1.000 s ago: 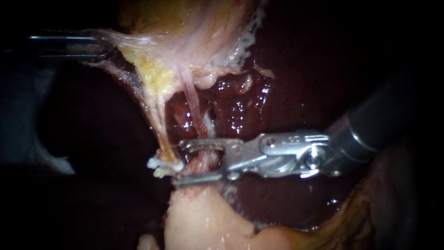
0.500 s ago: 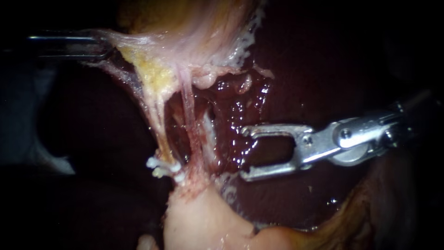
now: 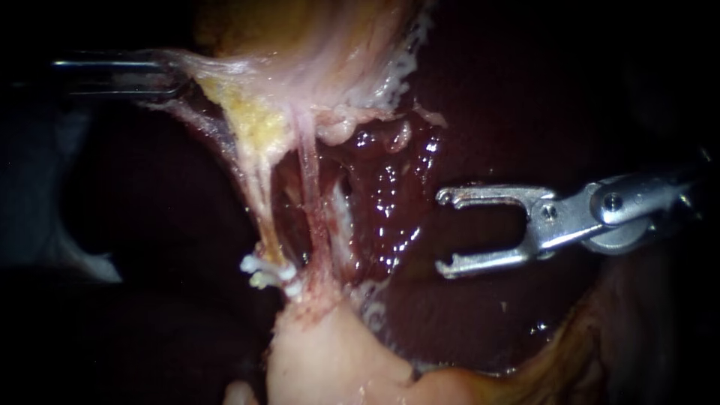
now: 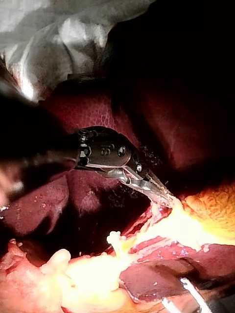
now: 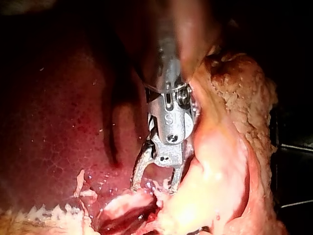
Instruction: Going back second clip left tube
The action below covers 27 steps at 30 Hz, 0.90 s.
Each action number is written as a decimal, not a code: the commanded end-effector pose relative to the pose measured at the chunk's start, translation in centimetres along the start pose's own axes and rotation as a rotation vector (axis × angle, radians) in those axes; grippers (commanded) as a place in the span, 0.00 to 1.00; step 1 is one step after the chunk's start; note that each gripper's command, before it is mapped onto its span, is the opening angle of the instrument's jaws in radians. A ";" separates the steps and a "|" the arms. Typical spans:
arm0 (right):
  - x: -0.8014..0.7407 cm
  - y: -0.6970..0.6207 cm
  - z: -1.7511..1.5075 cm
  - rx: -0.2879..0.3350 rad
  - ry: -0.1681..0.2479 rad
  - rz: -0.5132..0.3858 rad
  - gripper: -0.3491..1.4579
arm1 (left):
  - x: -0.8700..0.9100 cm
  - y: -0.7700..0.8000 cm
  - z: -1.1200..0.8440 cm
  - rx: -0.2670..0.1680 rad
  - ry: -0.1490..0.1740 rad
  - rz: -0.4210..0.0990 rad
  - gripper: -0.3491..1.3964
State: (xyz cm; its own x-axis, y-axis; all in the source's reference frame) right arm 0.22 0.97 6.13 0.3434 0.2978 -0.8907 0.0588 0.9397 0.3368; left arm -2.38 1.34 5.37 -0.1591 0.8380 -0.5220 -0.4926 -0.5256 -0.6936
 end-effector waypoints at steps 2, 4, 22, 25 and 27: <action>0.00 0.00 0.00 0.000 0.000 0.000 0.47 | -0.06 0.02 0.10 -0.005 0.002 0.004 0.00; 0.00 0.00 0.00 0.000 0.000 0.000 0.47 | -0.10 0.04 0.19 -0.010 -0.002 0.007 0.00; -0.01 -0.01 -0.02 0.001 0.000 0.000 0.47 | -0.24 0.13 0.49 -0.017 -0.013 0.016 0.00; 0.00 -0.02 -0.02 0.001 0.000 0.000 0.47 | -0.24 0.13 0.49 -0.017 -0.013 0.016 0.00; 0.00 -0.02 -0.02 0.001 0.000 0.000 0.47 | -0.24 0.13 0.48 -0.017 -0.013 0.016 0.00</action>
State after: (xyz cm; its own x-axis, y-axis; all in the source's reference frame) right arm 0.19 0.95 6.11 0.3435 0.2980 -0.8906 0.0578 0.9398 0.3367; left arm -2.82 1.14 5.65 -0.1783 0.8315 -0.5261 -0.4753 -0.5410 -0.6939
